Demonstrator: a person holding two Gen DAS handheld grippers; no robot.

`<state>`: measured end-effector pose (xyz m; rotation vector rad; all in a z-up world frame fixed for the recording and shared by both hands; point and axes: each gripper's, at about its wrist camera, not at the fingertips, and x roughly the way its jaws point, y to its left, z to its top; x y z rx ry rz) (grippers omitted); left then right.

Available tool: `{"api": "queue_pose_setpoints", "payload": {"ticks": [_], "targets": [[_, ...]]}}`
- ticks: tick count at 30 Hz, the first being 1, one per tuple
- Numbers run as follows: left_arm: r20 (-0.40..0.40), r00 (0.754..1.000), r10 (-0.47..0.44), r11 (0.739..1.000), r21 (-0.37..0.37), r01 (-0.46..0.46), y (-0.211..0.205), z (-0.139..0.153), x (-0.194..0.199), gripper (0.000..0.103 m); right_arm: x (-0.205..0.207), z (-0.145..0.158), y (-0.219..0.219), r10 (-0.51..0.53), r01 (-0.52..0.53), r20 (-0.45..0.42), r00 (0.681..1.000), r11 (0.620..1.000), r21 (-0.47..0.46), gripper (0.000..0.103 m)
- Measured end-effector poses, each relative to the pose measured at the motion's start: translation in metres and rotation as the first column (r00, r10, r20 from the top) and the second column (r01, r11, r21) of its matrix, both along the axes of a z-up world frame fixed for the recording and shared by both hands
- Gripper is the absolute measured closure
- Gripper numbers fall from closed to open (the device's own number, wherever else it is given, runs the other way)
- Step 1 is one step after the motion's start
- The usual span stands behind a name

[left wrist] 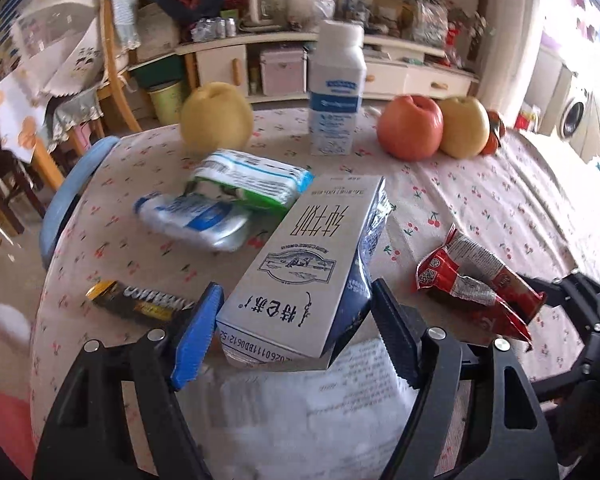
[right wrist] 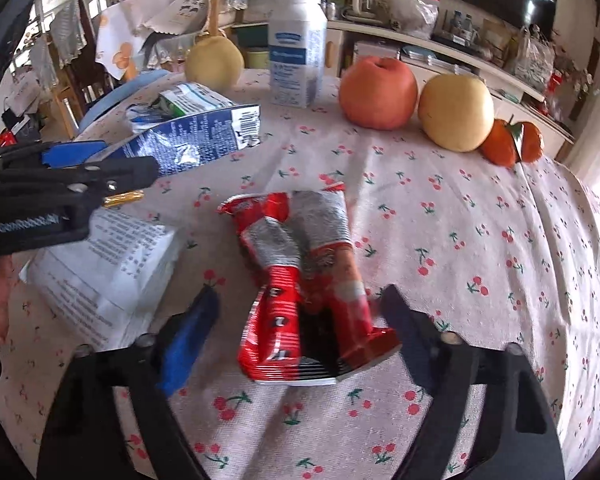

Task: Collect trash
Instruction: 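Grasp the white milk carton with the left tool while the right tool grasps the red sausage packet, then lift the milk carton and red packet off the table toward the pink bucket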

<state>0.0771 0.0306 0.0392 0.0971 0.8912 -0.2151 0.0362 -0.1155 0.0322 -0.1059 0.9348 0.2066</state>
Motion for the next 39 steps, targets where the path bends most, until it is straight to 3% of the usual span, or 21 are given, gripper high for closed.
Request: {"api": "queue_pose_setpoints", "payload": {"ticks": [5, 15, 24, 34, 39], "targets": [[0.016, 0.999, 0.029, 0.999, -0.038, -0.029, 0.016, 0.008, -0.016, 0.029, -0.003, 0.001, 0.004, 0.010, -0.010, 0.013, 1.000, 1.000, 0.008, 0.047], [0.049, 0.997, 0.064, 0.992, -0.115, -0.058, 0.041, 0.021, -0.060, 0.030, -0.013, 0.004, 0.001, 0.003, -0.003, 0.023, 1.000, 1.000, 0.020, 0.061], [0.056, 0.997, 0.052, 0.992, -0.116, -0.045, 0.045, 0.023, -0.096, 0.030, -0.033, 0.011, 0.005, 0.021, -0.021, 0.053, 0.998, 1.000, 0.012, 0.067], [0.064, 0.996, 0.066, 0.990, -0.133, -0.057, 0.063, 0.026, -0.127, 0.030, -0.061, 0.025, 0.008, 0.007, -0.013, 0.087, 0.996, 0.997, 0.072, 0.067], [0.005, 1.000, 0.011, 0.989, -0.146, -0.010, 0.063, 0.015, -0.134, 0.030, -0.078, 0.029, 0.029, 0.058, -0.064, 0.102, 0.993, 0.996, 0.058, 0.067]]}}
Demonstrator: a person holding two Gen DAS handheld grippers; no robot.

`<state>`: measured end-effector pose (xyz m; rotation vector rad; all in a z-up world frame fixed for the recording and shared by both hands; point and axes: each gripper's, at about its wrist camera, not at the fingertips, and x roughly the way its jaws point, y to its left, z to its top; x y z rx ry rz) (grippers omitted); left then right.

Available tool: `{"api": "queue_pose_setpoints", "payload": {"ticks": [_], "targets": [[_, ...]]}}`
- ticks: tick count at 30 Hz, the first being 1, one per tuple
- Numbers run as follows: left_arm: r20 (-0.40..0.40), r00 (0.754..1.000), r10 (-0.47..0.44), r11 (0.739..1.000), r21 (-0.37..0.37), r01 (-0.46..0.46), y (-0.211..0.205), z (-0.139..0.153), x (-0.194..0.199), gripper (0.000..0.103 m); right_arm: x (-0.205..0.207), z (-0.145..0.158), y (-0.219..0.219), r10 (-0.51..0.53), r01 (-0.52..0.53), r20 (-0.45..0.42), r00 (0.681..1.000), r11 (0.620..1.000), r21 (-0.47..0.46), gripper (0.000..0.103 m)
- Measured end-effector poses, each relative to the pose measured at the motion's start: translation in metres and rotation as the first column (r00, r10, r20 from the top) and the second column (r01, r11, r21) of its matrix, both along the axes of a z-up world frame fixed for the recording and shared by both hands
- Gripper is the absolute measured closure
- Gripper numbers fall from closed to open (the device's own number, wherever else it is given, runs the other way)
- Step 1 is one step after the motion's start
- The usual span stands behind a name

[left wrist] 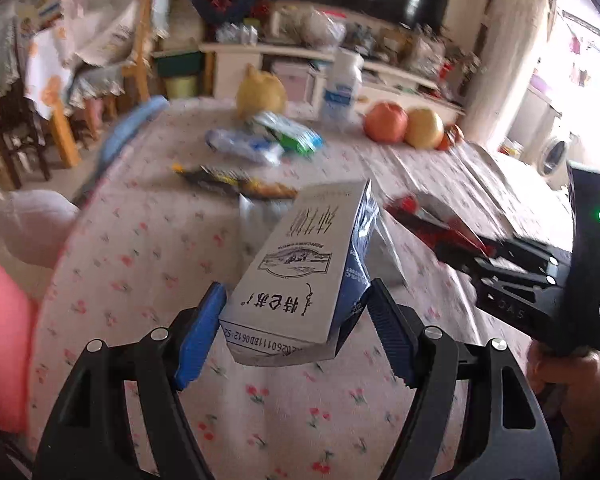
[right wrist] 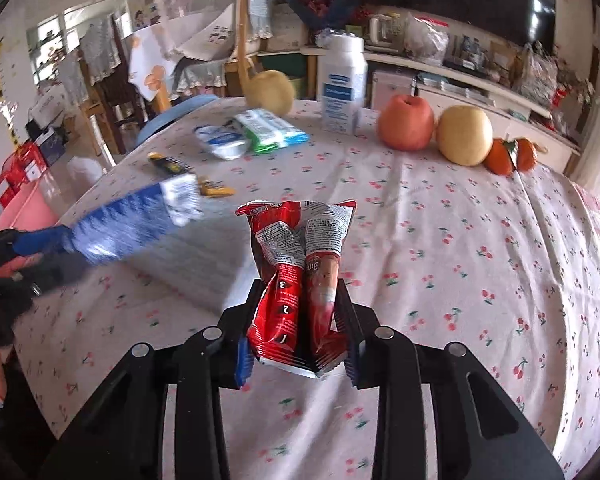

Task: Collect trash
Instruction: 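Lift the milk carton and red packet off the table toward the pink bucket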

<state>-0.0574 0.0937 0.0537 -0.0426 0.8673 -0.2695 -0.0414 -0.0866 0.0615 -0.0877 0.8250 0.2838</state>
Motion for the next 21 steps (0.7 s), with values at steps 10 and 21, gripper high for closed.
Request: {"api": "queue_pose_setpoints", "payload": {"ticks": [10, 21], "targets": [[-0.060, 0.994, -0.092, 0.996, -0.013, 0.091, -0.011, -0.013, 0.005, 0.019, -0.008, -0.011, 0.033, 0.055, -0.052, 0.022, 0.998, 0.994, -0.094, 0.067], [-0.099, 0.991, -0.092, 0.993, 0.063, 0.098, -0.030, -0.029, 0.020, 0.041, -0.006, -0.011, 0.032, 0.051, -0.049, 0.020, 0.999, 0.996, -0.077, 0.068]]}}
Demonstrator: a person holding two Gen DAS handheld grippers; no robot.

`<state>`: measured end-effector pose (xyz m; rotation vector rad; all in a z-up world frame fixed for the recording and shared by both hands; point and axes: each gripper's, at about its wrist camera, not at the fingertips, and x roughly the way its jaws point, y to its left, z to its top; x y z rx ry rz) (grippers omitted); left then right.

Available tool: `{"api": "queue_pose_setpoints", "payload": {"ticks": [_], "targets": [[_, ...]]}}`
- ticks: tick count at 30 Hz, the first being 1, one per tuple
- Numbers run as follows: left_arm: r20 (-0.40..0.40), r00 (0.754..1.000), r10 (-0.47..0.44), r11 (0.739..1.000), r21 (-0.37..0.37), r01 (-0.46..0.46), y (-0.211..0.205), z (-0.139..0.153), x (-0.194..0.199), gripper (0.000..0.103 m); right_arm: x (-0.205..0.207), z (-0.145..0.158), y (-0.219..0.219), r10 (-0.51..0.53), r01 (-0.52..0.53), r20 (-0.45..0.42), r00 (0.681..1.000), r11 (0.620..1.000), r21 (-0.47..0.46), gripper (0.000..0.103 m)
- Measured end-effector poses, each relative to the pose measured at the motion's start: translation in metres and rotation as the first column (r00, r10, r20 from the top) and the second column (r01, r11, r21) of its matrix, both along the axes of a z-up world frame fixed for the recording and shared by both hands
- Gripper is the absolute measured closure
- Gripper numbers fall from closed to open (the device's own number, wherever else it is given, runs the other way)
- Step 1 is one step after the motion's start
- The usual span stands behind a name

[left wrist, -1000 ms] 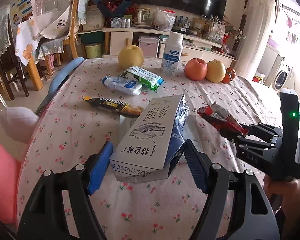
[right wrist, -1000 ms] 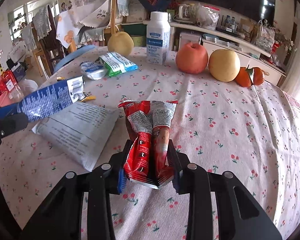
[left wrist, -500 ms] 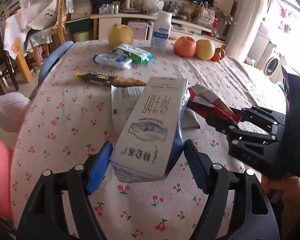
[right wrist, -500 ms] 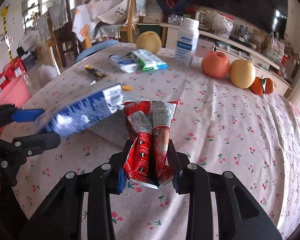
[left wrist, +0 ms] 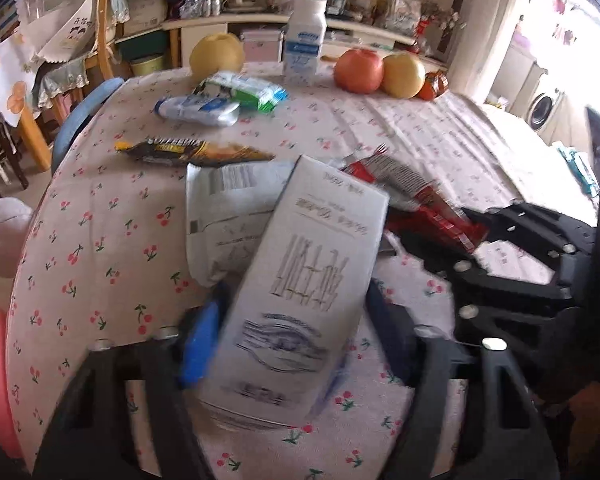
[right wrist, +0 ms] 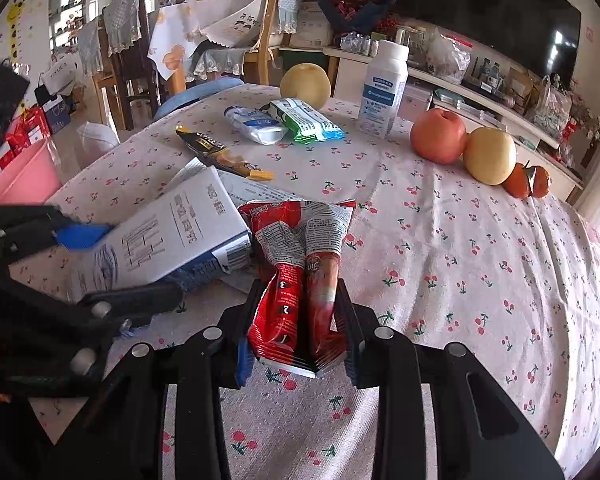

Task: Collect trash
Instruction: 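Lift the milk carton and red packet off the table toward the pink bucket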

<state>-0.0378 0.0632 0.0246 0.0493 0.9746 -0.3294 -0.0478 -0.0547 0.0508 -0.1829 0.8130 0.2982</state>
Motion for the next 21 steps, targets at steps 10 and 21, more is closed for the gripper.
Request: {"api": "queue_pose_setpoints", "payload": {"ticks": [10, 21], "targets": [[0.021, 0.999, 0.030, 0.999, -0.034, -0.030, 0.014, 0.010, -0.006, 0.046, -0.003, 0.009, 0.005, -0.002, 0.002, 0.013, 1.000, 1.000, 0.027, 0.068], [0.081, 0.987, 0.137, 0.985, -0.116, -0.127, 0.060, 0.036, -0.013, 0.046, -0.018, 0.034, 0.025, 0.019, -0.022, 0.074, 0.997, 0.999, 0.046, 0.068]]}}
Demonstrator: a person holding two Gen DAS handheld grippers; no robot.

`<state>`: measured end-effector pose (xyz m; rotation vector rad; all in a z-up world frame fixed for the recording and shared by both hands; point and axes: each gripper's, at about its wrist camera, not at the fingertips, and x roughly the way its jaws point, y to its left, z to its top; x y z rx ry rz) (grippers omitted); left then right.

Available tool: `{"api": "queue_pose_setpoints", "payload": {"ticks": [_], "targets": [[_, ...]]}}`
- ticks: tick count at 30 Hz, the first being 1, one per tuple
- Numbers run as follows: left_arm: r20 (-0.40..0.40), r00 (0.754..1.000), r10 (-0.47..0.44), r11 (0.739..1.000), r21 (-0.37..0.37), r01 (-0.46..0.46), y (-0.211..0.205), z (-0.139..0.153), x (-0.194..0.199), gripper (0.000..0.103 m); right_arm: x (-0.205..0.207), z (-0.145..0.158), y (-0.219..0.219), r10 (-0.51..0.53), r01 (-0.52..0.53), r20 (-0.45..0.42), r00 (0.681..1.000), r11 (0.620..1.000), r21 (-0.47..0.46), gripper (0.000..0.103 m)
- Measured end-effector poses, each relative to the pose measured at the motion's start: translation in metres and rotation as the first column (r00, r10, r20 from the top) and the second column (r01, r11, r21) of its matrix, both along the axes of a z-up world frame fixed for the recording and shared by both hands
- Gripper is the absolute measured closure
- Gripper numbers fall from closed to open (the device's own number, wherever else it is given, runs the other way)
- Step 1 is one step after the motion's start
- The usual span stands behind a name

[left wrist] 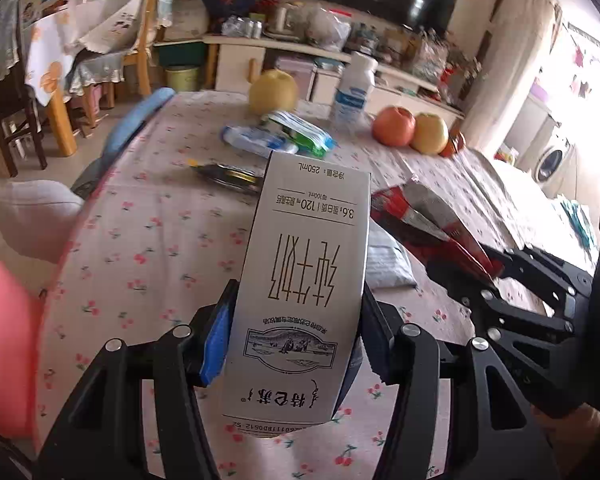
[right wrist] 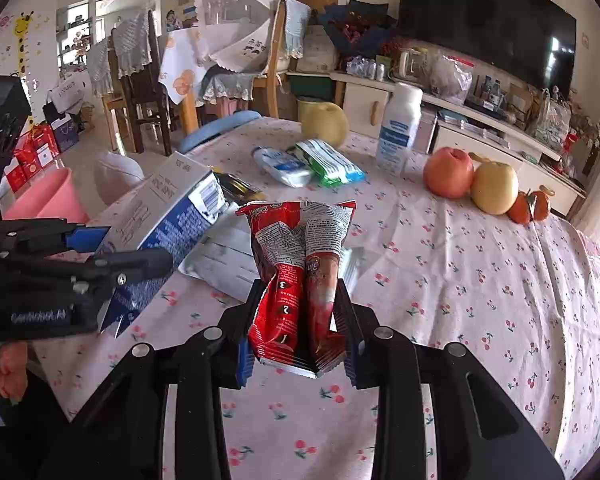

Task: Collect trash
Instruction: 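Lift the milk carton and red packet off the table toward the pink bucket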

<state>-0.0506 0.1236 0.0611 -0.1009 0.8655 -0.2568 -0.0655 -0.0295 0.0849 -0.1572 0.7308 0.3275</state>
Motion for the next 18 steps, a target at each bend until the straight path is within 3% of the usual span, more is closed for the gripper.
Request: {"api": "queue_pose_setpoints", "payload": {"ticks": [12, 18], "targets": [[0.063, 0.990, 0.129, 0.991, -0.056, -0.125, 0.059, 0.022, -0.008, 0.046, -0.011, 0.020, 0.037, 0.045, -0.045, -0.004, 0.999, 0.999, 0.030, 0.068], [0.084, 0.972, 0.221, 0.973, -0.089, -0.213, 0.096, 0.030, -0.014, 0.046, -0.018, 0.036, 0.070, 0.097, -0.098, 0.020, 0.995, 0.994, 0.043, 0.068]]}}
